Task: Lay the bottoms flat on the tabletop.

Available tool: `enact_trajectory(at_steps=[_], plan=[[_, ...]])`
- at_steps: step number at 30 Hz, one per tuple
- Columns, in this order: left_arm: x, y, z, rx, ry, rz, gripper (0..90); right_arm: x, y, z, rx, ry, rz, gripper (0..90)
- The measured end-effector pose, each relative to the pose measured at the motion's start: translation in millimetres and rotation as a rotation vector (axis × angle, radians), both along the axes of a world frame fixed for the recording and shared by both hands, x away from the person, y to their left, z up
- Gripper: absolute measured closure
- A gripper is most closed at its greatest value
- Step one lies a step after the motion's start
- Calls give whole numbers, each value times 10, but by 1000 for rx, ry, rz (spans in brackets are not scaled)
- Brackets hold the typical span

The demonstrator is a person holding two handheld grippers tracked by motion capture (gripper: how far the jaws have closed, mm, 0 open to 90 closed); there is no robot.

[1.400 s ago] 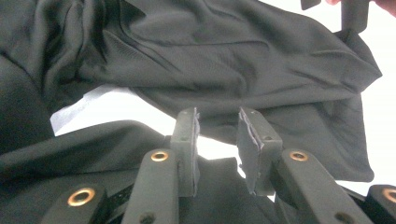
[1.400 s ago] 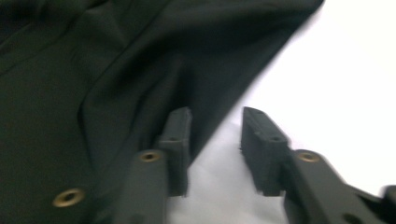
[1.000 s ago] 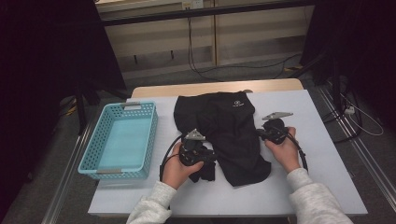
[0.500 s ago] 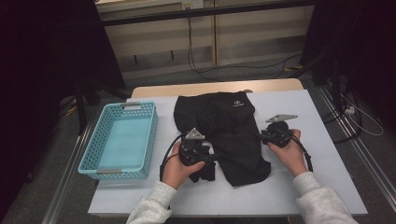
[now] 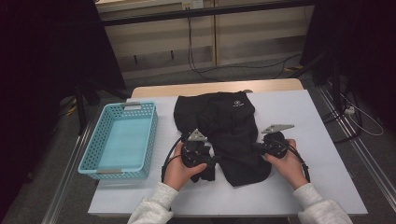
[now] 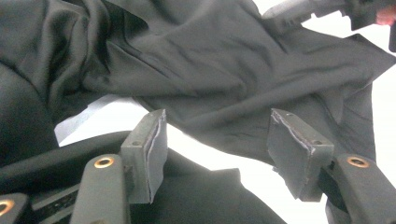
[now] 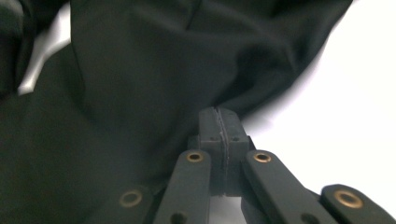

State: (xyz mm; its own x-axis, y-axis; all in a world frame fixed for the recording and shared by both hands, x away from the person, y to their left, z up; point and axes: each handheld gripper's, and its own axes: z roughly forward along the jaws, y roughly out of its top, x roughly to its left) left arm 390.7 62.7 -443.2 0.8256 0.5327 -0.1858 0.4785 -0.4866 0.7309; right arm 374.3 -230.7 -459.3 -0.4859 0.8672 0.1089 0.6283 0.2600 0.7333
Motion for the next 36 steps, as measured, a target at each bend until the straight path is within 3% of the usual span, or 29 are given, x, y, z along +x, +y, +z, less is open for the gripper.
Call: enact_trajectory(at_steps=[5, 8, 13, 14, 15, 19, 24, 29, 32, 36], plan=[[11, -1, 2, -7, -1, 0, 384, 212, -122, 104, 65, -41, -75, 899], [14, -2, 3, -8, -5, -2, 380, 357, -156, 128, -6, -51, -113, 900], [-5, -38, -11, -11, -12, -11, 358, 505, -232, 10, -33, -19, -153, 888], [-13, -50, -13, -12, -14, -16, 353, 514, -228, -30, -35, 0, -148, 859], [-22, -60, -11, -12, -14, -19, 351, 507, -227, -36, -37, -10, -141, 819], [-47, -100, -15, -16, -21, -26, 343, 414, -218, 24, -66, -33, -136, 643], [-98, -181, -28, -22, -25, -50, 355, 148, -230, 85, -71, -64, -123, 478], [-162, -274, -67, -11, -36, -75, 401, -160, -261, 128, -36, -115, -104, 394], [-194, -317, -69, -9, -47, -81, 455, -262, -289, 148, -53, -120, -92, 358], [-235, -375, -80, 13, -78, -100, 504, -395, -335, 114, -17, -108, -94, 326]])
